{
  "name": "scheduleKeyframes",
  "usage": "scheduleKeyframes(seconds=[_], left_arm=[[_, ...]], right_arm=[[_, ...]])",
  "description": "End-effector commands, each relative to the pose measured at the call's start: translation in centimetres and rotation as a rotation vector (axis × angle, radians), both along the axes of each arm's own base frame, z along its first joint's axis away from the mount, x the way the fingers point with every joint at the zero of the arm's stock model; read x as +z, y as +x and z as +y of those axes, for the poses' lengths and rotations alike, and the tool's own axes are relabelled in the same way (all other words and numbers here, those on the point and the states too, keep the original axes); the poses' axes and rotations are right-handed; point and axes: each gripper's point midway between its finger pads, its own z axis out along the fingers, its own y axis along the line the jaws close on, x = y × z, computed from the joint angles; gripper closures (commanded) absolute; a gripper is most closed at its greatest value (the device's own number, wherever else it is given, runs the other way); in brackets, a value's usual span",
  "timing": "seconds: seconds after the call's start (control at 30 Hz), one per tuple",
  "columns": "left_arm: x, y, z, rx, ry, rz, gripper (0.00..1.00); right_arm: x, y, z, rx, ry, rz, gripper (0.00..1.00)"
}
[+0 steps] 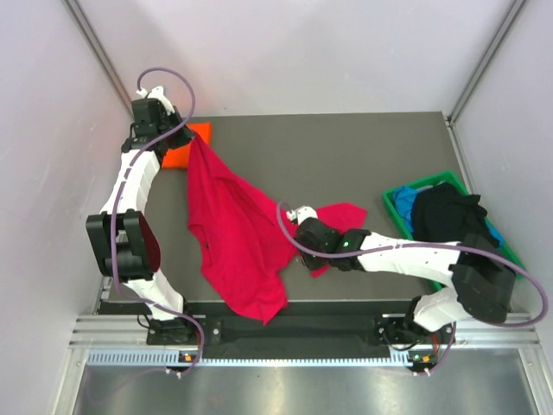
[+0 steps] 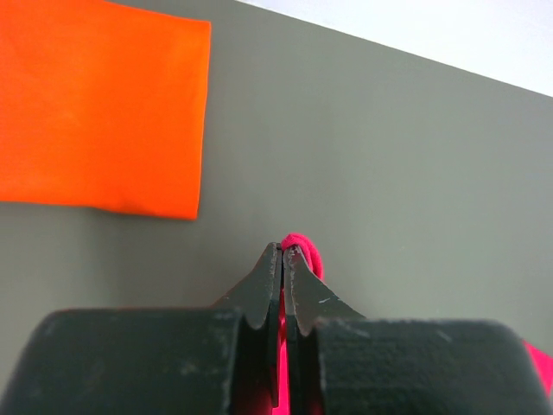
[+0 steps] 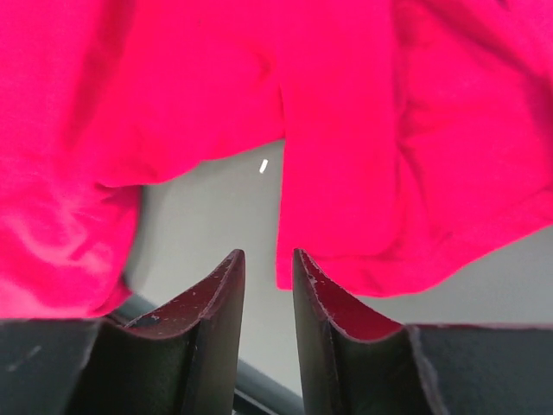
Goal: Fold and stack the t-shirts
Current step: Flatten the tshirt out
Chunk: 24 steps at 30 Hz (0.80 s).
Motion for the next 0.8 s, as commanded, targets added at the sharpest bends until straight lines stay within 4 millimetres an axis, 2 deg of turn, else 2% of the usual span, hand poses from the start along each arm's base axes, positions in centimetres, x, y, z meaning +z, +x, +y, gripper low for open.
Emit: scheduleKeyframes(seconds=[0.0,0.23,0.57,0.7,0.77], left_arm=[[2.8,1.0,-0.1,-0.014,-0.015,-0.103,1.00],[2.2,1.0,-0.6,-0.037,-0.042,-0.089,1.00],[1.2,0.4,-0.5,-0.035,-0.036,-0.073,1.00],[1.4,0.5,-0.4,-0.026,-0.031,-0.073,1.00],[1.6,0.5,-0.4,-0.025,-0.030,-0.076,1.00]], right_arm=[[0.4,1.1,1.7,0.009,-0.011,-0.080,0.71],[-2.3,0.7,1.0,0.002,-0.097,-0.058,0.73],[-5.3,-1.6,0.9,0.027,-0.133,0.013,0.72],[-6.1,-1.8,0.0,0.010,-0.193,0.008,0.73],[-6.5,-1.7,-1.1,-0.019,-0.249,-0.007,0.73]])
